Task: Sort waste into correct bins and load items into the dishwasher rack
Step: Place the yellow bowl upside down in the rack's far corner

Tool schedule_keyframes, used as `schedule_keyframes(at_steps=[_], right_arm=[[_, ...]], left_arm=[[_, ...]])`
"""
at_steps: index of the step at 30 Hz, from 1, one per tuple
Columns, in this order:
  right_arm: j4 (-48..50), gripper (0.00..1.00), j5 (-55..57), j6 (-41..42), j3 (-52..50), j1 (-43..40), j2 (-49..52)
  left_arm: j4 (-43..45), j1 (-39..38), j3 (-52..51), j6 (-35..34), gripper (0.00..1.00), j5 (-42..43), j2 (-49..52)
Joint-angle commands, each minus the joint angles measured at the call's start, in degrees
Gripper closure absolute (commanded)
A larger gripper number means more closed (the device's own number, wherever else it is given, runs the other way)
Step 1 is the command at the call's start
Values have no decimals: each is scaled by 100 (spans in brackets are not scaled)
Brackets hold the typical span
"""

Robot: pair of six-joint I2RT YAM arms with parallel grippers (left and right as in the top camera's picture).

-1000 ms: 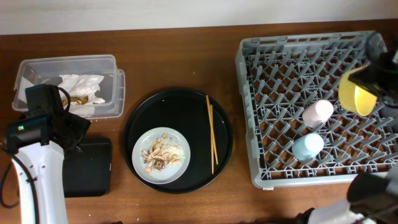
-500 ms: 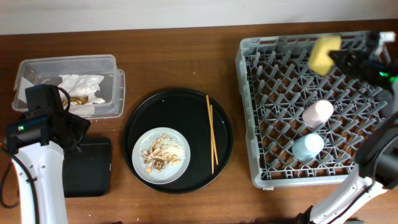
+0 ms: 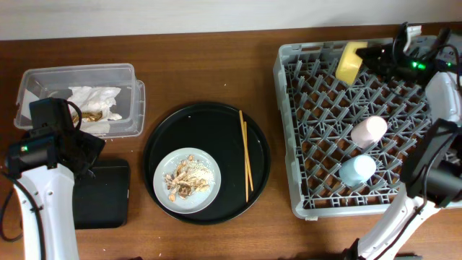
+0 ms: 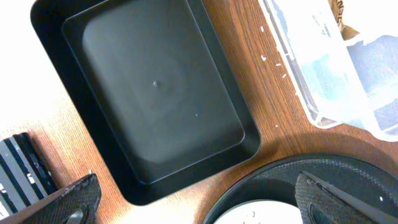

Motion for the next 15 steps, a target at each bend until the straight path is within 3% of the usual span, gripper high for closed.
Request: schedule_keyframes(at_steps=[1, 3, 6, 8, 10, 11, 15], right_arm=[[24, 96, -7, -103, -50, -26, 334], [-13, 96, 118, -92, -50, -61, 354], [-951, 95, 1429, -221, -48, -186, 146], [-1572, 85, 2424, -367, 11, -258, -146], [-2201, 56, 3324, -501, 251, -304, -476], [-2468, 50, 3620, -518, 389, -310, -619], [-3340, 47, 4291, -518, 1067, -332, -1231]], left_arm=[[-7, 15, 22, 72, 1, -44, -26], [-7, 15, 22, 72, 1, -44, -26], [-7, 15, 22, 72, 1, -44, -26], [-7, 15, 22, 72, 1, -44, -26], [-7, 15, 22, 72, 1, -44, -26], [-7, 15, 22, 72, 1, -44, -26], [-7, 15, 22, 72, 1, -44, -26]])
